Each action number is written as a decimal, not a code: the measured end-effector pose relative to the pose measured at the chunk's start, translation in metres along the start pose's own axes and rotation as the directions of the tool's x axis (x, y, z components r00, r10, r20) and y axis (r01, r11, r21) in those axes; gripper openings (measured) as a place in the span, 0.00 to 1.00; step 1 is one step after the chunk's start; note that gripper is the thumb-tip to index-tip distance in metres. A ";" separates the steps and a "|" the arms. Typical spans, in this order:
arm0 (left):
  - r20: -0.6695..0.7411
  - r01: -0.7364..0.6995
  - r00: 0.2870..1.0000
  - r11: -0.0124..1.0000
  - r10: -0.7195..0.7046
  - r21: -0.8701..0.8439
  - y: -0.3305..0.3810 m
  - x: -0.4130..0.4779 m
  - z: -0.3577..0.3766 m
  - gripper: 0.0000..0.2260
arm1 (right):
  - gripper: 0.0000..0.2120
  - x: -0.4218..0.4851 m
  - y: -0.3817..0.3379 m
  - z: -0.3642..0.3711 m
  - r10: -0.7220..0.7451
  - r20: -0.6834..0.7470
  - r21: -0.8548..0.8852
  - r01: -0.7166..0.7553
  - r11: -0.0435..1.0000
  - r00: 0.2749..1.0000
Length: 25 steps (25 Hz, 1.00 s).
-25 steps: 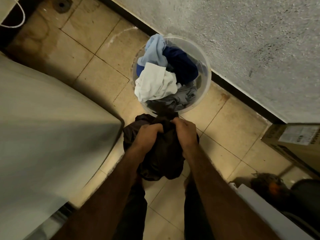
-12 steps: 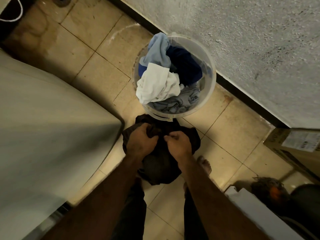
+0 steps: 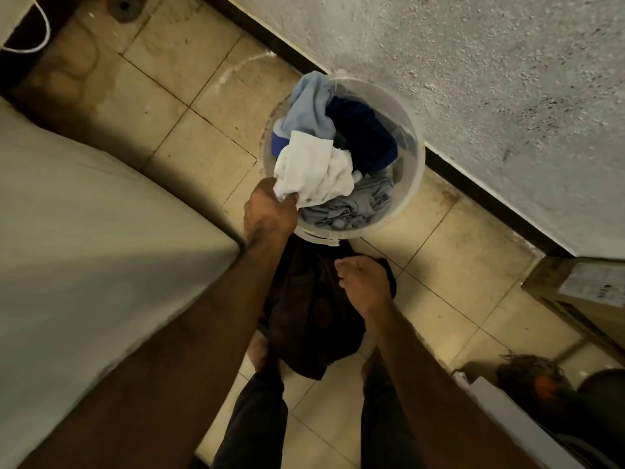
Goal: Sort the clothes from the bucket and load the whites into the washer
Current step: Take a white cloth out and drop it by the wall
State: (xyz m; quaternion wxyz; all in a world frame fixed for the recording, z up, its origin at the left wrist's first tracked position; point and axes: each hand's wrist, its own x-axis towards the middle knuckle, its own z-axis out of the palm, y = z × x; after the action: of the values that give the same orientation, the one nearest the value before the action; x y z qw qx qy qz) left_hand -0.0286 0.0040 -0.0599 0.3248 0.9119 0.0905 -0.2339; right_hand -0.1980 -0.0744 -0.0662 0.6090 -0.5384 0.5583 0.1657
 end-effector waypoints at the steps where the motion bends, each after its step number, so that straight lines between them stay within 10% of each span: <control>1: -0.019 -0.026 0.999 1.000 0.027 0.007 0.004 -0.002 0.001 0.16 | 0.06 -0.001 0.000 -0.001 0.002 -0.007 0.025 -0.002 1.000 1.000; 7: -0.062 -0.387 0.922 0.919 0.383 -0.078 0.009 -0.051 0.013 0.14 | 0.09 -0.004 -0.038 -0.006 -0.113 -0.118 0.190 0.134 0.973 0.987; 15: 0.174 -0.318 0.885 0.834 0.432 -0.451 0.025 -0.114 0.003 0.09 | 0.22 0.018 -0.117 -0.011 -0.146 -0.084 0.305 0.165 0.938 0.986; 19: 0.198 0.179 0.979 0.712 -0.058 -0.679 0.025 -0.105 0.001 0.20 | 0.12 -0.003 -0.100 -0.016 -0.147 -0.219 0.168 0.186 0.968 0.964; 21: 0.391 0.464 0.884 0.576 -0.255 -0.673 0.025 -0.087 0.006 0.24 | 0.06 -0.018 -0.088 -0.018 -0.105 -0.243 0.238 0.164 0.957 0.964; 25: 0.734 0.669 0.665 0.545 -0.136 -0.505 0.036 -0.076 0.008 0.22 | 0.12 -0.048 -0.069 -0.028 -0.070 -0.141 0.277 0.107 0.955 0.987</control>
State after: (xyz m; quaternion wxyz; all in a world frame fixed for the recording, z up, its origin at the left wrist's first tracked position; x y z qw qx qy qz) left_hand -0.0868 -0.0294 -0.0084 0.6092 0.5130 0.2882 -0.5316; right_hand -0.1722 -0.1042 0.0132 0.6491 -0.4797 0.5900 0.0210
